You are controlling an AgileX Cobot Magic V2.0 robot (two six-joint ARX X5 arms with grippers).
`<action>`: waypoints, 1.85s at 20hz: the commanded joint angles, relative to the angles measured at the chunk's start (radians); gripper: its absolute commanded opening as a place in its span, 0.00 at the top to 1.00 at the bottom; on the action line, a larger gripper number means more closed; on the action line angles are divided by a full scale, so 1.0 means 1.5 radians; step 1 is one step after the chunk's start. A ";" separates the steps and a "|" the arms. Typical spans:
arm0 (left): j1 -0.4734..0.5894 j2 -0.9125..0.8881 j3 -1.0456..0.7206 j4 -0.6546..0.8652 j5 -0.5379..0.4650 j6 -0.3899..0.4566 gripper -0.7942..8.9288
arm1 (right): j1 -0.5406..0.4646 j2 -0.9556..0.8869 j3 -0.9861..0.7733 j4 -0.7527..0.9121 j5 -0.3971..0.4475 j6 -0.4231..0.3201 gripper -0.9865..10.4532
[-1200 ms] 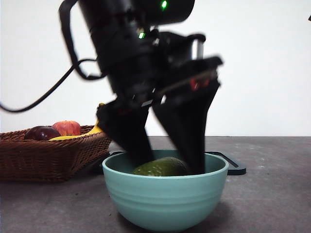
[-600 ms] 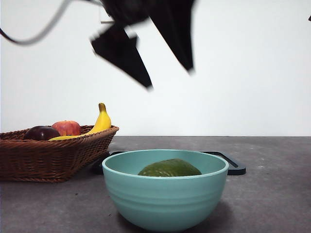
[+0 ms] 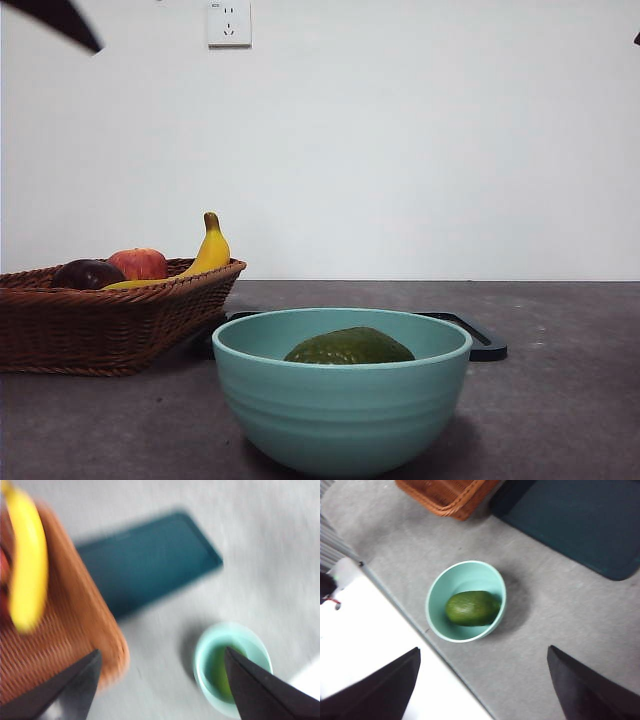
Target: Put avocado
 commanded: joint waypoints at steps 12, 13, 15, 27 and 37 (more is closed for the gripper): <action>-0.009 -0.137 -0.123 -0.117 0.175 0.051 0.51 | 0.011 0.118 0.012 0.010 -0.001 0.012 0.56; -0.009 -0.139 -0.123 -0.117 0.175 0.051 0.51 | 0.018 0.134 0.012 0.016 0.000 0.013 0.56; -0.009 -0.139 -0.123 -0.116 0.175 0.052 0.51 | 0.037 0.167 0.012 0.043 0.003 0.020 0.57; -0.009 -0.139 -0.123 -0.116 0.175 0.057 0.51 | 0.178 0.414 0.012 0.241 0.140 0.040 0.63; -0.009 -0.139 -0.123 -0.116 0.175 0.058 0.51 | 0.205 0.517 0.012 0.312 0.162 0.042 0.72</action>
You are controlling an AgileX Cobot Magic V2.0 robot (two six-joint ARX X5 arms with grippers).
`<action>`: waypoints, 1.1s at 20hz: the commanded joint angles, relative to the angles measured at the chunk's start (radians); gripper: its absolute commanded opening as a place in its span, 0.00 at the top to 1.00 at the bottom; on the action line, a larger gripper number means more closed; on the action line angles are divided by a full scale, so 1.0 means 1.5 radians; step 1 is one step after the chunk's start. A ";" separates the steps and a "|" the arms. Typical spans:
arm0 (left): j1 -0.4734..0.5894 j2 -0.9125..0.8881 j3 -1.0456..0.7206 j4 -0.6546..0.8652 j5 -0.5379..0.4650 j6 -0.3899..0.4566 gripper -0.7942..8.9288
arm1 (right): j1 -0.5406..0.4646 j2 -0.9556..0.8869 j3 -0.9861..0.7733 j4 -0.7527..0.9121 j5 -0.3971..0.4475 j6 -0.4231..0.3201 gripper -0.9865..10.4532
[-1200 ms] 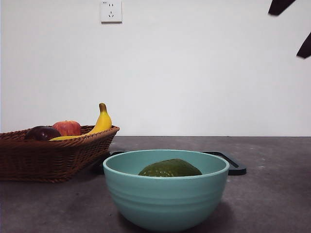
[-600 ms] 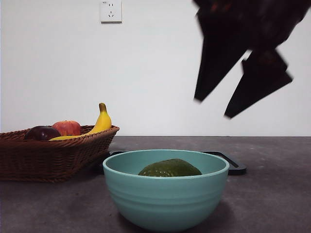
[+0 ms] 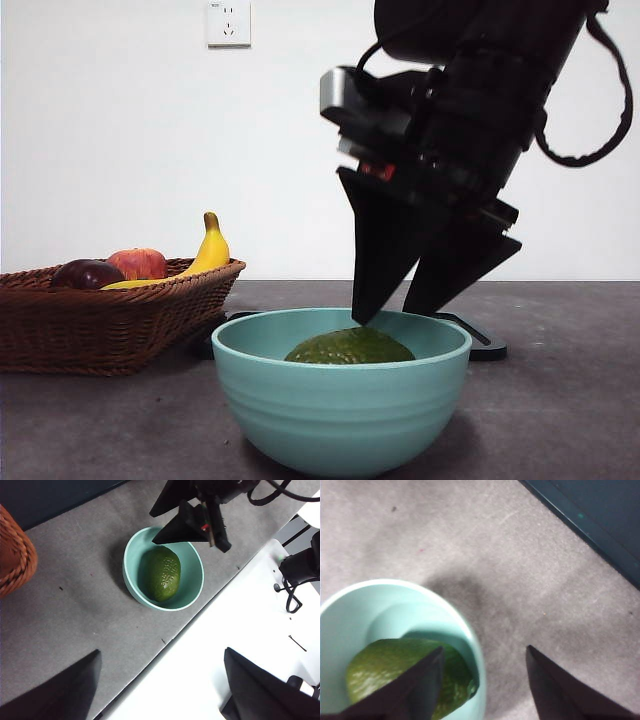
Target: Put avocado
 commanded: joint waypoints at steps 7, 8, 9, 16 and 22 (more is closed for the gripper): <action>-0.004 0.004 0.005 0.003 0.002 0.010 0.51 | 0.007 0.031 0.012 0.008 0.005 0.007 0.85; -0.004 0.004 0.005 0.003 0.002 0.010 0.51 | 0.007 0.031 0.012 0.008 0.005 0.007 0.87; -0.004 0.004 0.005 0.003 0.002 0.010 0.51 | 0.007 0.031 0.012 0.008 0.004 0.007 0.89; -0.004 0.004 0.005 0.003 0.002 0.011 0.51 | 0.007 0.029 0.016 0.002 -0.008 0.018 0.90; -0.004 0.004 0.005 0.003 0.002 0.011 0.51 | 0.000 0.022 0.104 -0.057 0.010 0.023 0.90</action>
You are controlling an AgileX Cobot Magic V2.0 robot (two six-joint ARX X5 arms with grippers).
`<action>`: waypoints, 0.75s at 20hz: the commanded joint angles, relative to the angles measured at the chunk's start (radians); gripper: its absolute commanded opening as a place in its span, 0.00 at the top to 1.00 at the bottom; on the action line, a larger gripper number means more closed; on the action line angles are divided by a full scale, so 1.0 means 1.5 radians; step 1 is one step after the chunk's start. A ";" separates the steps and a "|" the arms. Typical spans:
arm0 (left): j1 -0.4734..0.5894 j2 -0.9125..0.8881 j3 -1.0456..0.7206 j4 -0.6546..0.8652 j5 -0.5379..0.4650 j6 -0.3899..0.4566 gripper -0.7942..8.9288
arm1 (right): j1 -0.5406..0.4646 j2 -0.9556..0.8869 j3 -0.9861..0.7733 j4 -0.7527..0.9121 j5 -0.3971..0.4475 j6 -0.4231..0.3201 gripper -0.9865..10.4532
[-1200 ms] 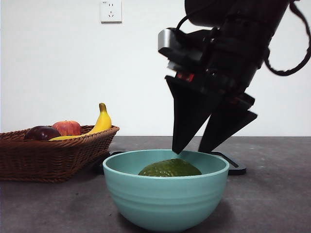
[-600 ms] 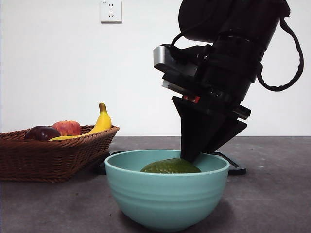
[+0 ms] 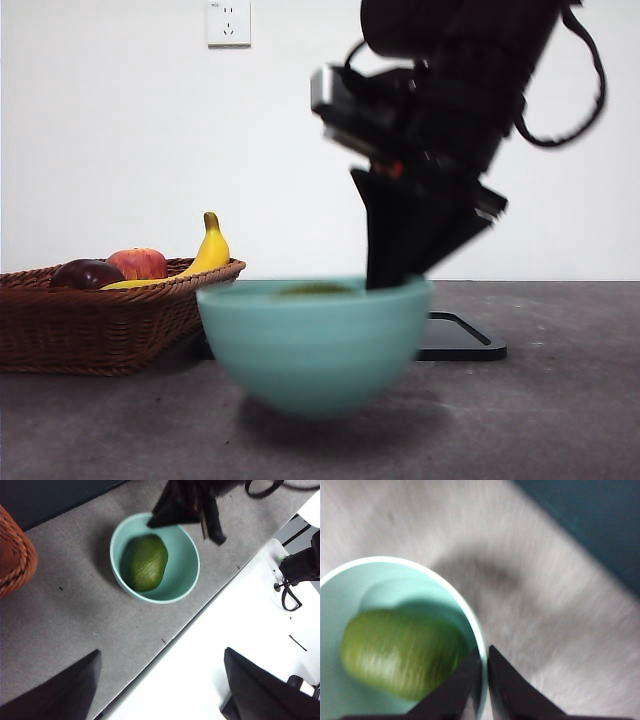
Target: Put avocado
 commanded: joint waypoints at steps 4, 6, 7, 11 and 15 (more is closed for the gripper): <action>-0.004 0.004 0.005 0.003 0.002 0.009 0.51 | -0.038 0.009 0.090 -0.003 0.017 0.006 0.90; -0.004 0.004 0.005 0.003 0.002 0.009 0.51 | -0.070 0.027 0.126 -0.011 0.017 -0.003 0.90; -0.004 0.004 0.005 0.003 0.002 0.009 0.51 | -0.085 0.041 0.148 -0.017 0.017 -0.009 0.90; -0.004 0.004 0.005 0.003 0.002 0.009 0.51 | -0.143 0.134 0.270 -0.041 0.017 -0.026 0.90; -0.004 0.004 0.005 0.003 0.002 0.009 0.51 | -0.181 0.233 0.367 -0.045 0.016 -0.033 0.90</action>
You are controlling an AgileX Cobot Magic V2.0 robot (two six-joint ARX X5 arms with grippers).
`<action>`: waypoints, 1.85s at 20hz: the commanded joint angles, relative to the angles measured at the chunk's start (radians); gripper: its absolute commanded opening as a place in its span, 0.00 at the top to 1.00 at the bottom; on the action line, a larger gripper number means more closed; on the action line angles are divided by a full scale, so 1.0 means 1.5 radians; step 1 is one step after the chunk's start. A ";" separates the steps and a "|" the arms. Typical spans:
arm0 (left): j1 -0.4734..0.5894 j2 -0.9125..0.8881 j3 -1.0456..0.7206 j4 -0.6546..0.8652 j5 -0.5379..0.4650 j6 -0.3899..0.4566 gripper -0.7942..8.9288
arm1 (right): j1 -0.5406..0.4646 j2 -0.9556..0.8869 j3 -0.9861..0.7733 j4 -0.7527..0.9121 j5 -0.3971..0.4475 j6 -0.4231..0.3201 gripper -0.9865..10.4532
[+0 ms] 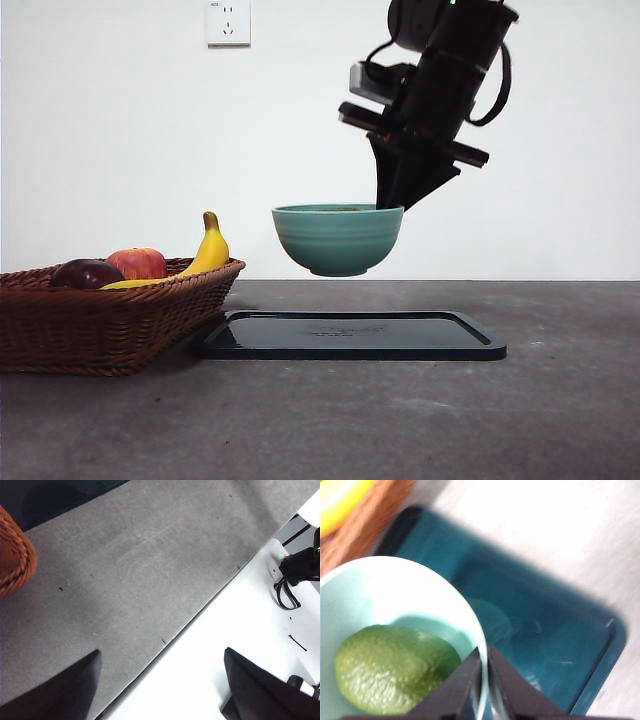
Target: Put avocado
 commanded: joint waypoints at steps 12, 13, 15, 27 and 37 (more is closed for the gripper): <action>-0.004 0.004 0.005 0.002 0.002 0.008 0.51 | -0.011 0.144 0.041 0.048 -0.007 -0.008 0.90; -0.004 0.004 0.005 0.002 0.002 0.008 0.51 | -0.010 0.144 0.041 0.047 -0.007 -0.008 0.90; -0.004 0.004 0.005 0.002 0.002 0.008 0.51 | -0.009 0.144 0.041 0.040 -0.006 -0.007 0.85; -0.004 0.004 0.005 0.002 0.002 0.008 0.51 | -0.012 -0.080 0.042 -0.085 0.025 -0.019 0.76; -0.004 0.004 0.005 0.003 0.002 0.008 0.51 | 0.047 -0.443 -0.102 -0.183 0.002 -0.019 0.76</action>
